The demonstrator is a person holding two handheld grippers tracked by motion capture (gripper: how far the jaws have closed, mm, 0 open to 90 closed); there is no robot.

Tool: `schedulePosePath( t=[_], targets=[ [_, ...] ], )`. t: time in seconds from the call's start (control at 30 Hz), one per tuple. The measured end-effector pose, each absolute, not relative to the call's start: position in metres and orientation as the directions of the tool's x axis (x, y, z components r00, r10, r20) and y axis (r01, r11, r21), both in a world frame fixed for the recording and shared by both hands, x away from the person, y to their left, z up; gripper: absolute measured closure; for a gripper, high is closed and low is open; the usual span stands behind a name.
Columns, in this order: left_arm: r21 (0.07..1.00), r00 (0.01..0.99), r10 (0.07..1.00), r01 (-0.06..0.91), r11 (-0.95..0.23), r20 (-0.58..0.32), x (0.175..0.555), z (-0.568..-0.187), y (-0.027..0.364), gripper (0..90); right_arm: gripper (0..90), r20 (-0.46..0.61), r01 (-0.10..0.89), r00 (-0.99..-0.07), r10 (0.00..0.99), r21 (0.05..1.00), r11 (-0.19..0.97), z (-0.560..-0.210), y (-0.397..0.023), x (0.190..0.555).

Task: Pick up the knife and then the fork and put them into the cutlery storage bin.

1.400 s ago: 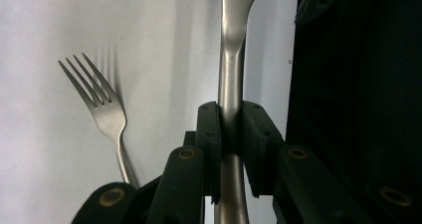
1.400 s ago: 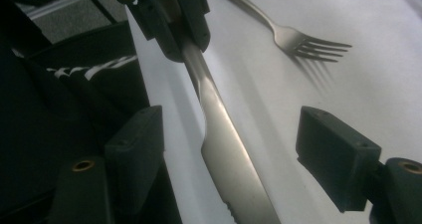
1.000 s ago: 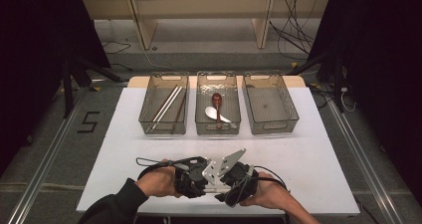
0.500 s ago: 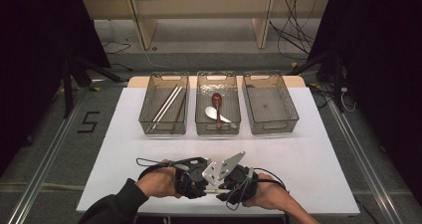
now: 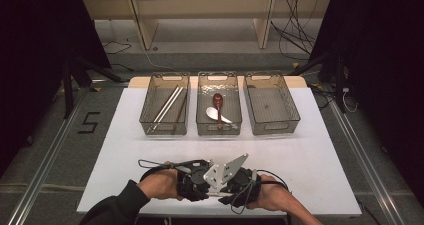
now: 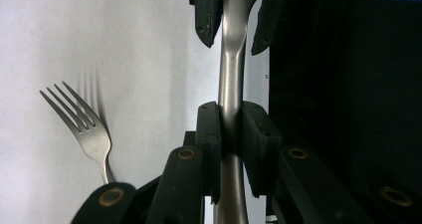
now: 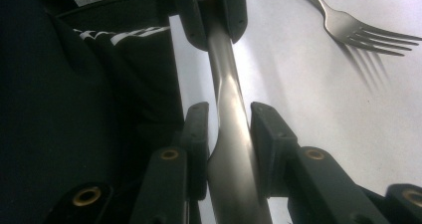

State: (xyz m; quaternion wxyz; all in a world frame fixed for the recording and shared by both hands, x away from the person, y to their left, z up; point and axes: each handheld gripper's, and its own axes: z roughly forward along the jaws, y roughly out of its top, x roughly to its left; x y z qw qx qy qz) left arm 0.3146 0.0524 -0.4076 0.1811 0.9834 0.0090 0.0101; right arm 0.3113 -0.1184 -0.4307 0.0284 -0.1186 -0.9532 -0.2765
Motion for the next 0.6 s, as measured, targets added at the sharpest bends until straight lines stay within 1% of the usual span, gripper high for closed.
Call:
schedulePosePath(
  t=[0.3, 0.6],
  targets=[
    [0.358, 1.000, 0.029, 0.023, -0.933, 0.012, 0.3152, -0.4076, 0.0529, 78.3, 69.8, 0.132, 0.261, -0.965, 0.226, 0.523, 0.811, -0.4310, -0.1192, 0.3134],
    [0.378, 1.000, 0.018, 0.015, -0.926, 0.004, 0.3149, -0.4079, 0.0524, 77.9, 70.9, 0.117, 0.219, -0.976, 0.185, 0.534, 0.817, -0.4289, -0.1220, 0.3107]
  ],
)
